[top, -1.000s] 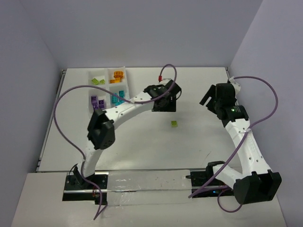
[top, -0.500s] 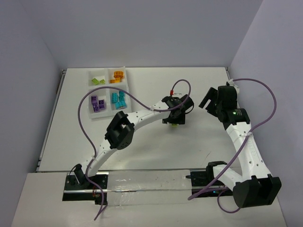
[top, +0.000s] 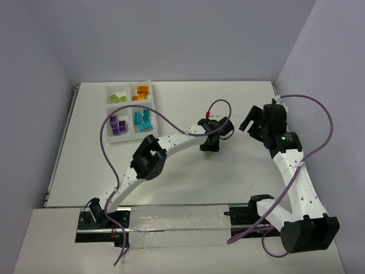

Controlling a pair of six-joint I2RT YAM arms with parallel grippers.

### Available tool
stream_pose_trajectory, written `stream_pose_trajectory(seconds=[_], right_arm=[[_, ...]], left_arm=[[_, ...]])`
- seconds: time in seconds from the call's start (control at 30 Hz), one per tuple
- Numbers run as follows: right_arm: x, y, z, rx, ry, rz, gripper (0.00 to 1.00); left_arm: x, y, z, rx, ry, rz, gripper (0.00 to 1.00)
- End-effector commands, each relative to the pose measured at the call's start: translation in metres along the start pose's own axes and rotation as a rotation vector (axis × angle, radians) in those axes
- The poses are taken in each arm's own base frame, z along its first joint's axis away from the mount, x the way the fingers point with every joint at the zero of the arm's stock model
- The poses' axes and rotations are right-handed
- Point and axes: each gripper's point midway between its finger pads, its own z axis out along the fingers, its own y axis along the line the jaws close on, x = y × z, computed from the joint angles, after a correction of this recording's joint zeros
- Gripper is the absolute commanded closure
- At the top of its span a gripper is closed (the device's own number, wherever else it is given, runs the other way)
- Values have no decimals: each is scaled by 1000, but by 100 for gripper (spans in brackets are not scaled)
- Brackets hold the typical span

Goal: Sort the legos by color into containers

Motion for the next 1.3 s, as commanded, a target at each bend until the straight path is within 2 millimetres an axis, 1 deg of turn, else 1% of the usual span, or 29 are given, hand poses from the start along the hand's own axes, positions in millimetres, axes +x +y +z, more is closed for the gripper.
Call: stream_pose_trajectory(seconds=[0.0,0.13,0.23,0.27,0.33,0.37,0.4,0.47,0.53,0.57,0.6,0.63,0.67,0.7,0.77,0.9,0.93,0.97,1.07,1.13,1.2,1.27], right_arm=[[-6,4,-3,-29,-33,-5,14],[-6,6,-3,-40,-32,-1,14],[-7,6,-3,-41,-36,-4,14],[-7,6,-4,-41,-38,-4,14],[-8,6,-4,-40,-41,-3,14],[-8,6,-4,-40,-41,-3,14],[-8,6,-5,-40,-41,-3,14],[-8,6,-4,-41,-40,-4,14],[-9,7,-4,-45,-39,-3,14],[-8,8,-3,-45,-36,-4,14],[-8,8,-2,-46,-35,-2,14],[-8,9,-1,-47,-33,1,14],[-8,10,-1,-51,-30,4,14],[-7,11,0,-55,-28,6,14],[-7,12,1,-62,-24,8,14],[-6,13,3,-63,-16,13,14],[-7,14,3,-64,-19,13,14],[-8,14,2,-65,-20,13,14],[-8,14,1,-66,-19,13,14],[-7,14,2,-68,-11,11,14],[-5,14,3,-65,-3,12,14],[-2,14,5,-67,7,14,14]], left_arm=[[-19,-6,-13,19,-70,0,61],[-28,-2,-22,17,-97,12,81],[-39,11,-40,-2,-124,14,93],[-44,18,-46,-12,-134,11,96],[-55,38,-64,-33,-164,-4,98],[-58,42,-65,-41,-172,-6,98],[-66,65,-71,-58,-184,-14,100],[-86,89,-92,-48,-222,-41,100],[-111,114,-124,-41,-285,-73,100],[-124,133,-132,-65,-309,-84,100],[-136,149,-141,-76,-328,-96,100],[-145,162,-151,-82,-344,-106,100],[-151,171,-159,-82,-356,-107,100],[-164,189,-167,-93,-373,-136,100],[-179,213,-175,-118,-401,-169,100],[-211,277,-180,-189,-436,-255,100],[-215,286,-179,-194,-437,-272,100],[-215,286,-176,-190,-424,-268,100],[-236,331,-171,-210,-426,-349,100],[-249,362,-164,-227,-438,-391,100],[-256,378,-156,-234,-438,-392,100],[-262,403,-145,-272,-438,-410,100]])
